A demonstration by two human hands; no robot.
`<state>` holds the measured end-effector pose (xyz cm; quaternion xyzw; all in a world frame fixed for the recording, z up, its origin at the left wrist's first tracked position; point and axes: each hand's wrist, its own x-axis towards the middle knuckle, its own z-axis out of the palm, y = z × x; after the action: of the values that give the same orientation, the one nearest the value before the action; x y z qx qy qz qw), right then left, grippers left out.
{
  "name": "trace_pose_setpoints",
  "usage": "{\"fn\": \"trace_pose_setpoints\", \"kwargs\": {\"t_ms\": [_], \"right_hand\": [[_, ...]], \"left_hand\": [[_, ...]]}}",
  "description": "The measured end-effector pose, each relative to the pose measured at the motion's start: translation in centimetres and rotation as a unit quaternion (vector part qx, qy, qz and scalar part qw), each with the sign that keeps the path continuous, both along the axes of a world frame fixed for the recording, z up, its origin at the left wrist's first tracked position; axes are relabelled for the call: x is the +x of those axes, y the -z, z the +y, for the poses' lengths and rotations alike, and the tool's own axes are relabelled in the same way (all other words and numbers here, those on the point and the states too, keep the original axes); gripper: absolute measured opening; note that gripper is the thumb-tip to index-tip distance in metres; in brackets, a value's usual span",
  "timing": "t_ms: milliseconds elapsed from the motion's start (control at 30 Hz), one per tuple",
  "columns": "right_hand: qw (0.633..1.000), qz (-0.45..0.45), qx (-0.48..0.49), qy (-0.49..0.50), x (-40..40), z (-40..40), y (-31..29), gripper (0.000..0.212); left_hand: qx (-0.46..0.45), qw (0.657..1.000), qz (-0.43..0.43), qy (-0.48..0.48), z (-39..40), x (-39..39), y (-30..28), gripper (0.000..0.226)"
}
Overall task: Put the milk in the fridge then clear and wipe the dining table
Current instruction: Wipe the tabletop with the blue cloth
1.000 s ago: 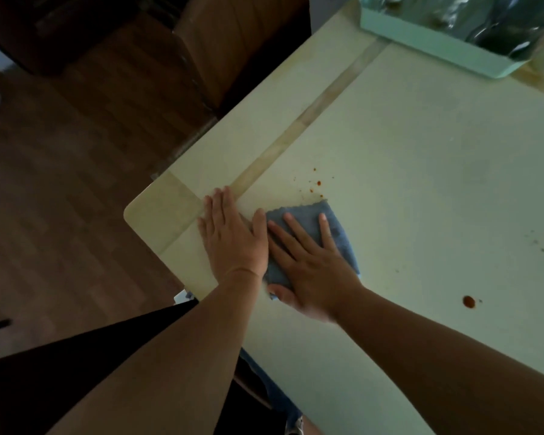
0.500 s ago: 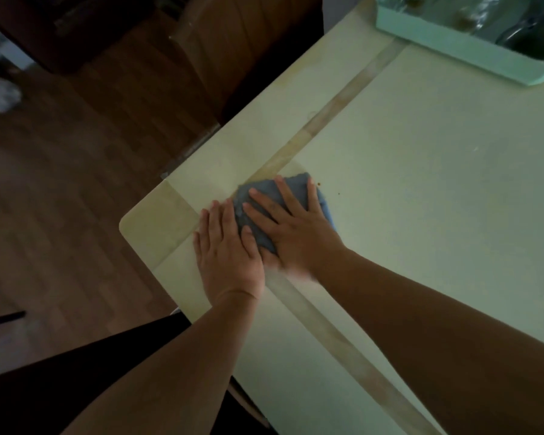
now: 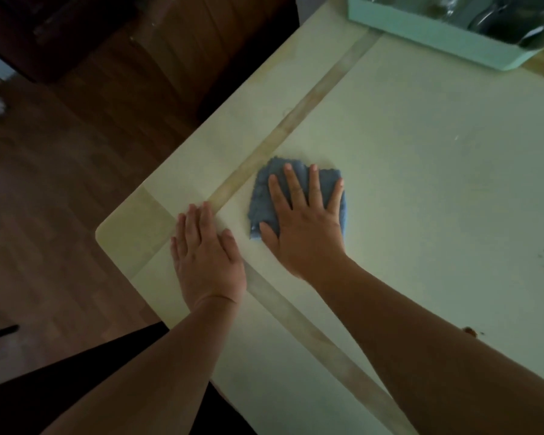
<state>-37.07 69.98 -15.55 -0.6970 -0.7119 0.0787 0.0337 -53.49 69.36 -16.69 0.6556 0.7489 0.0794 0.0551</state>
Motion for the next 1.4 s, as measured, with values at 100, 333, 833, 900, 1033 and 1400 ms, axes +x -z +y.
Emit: {"fn": "trace_pose_setpoints", "kwargs": {"t_ms": [100, 333, 833, 900, 1033, 1400], "right_hand": [[0.999, -0.015, -0.016, -0.047, 0.5, -2.0, -0.1, 0.079], [0.995, -0.029, -0.021, -0.096, 1.5, 3.0, 0.0, 0.079], [1.000, -0.016, -0.003, 0.021, 0.7, 12.9, 0.5, 0.079], [1.000, -0.014, 0.012, -0.007, 0.6, 11.2, 0.7, 0.077], [0.999, -0.013, 0.002, -0.030, -1.5, 6.7, 0.4, 0.079], [1.000, -0.006, -0.014, -0.025, -1.0, -8.4, 0.1, 0.078]], "left_hand": [[-0.007, 1.000, 0.000, 0.003, 0.0, 0.1, -0.1, 0.060], [0.002, 1.000, 0.006, 0.000, 0.1, 0.1, -0.1, 0.060], [0.008, 1.000, 0.012, 0.001, 0.0, -0.3, 0.3, 0.062], [0.005, 1.000, 0.009, -0.001, 0.3, 0.0, 0.1, 0.063], [-0.013, 1.000, 0.003, -0.006, 0.3, 0.2, -0.1, 0.058], [-0.023, 0.999, -0.029, 0.022, 0.1, -0.3, -0.7, 0.057]]}}
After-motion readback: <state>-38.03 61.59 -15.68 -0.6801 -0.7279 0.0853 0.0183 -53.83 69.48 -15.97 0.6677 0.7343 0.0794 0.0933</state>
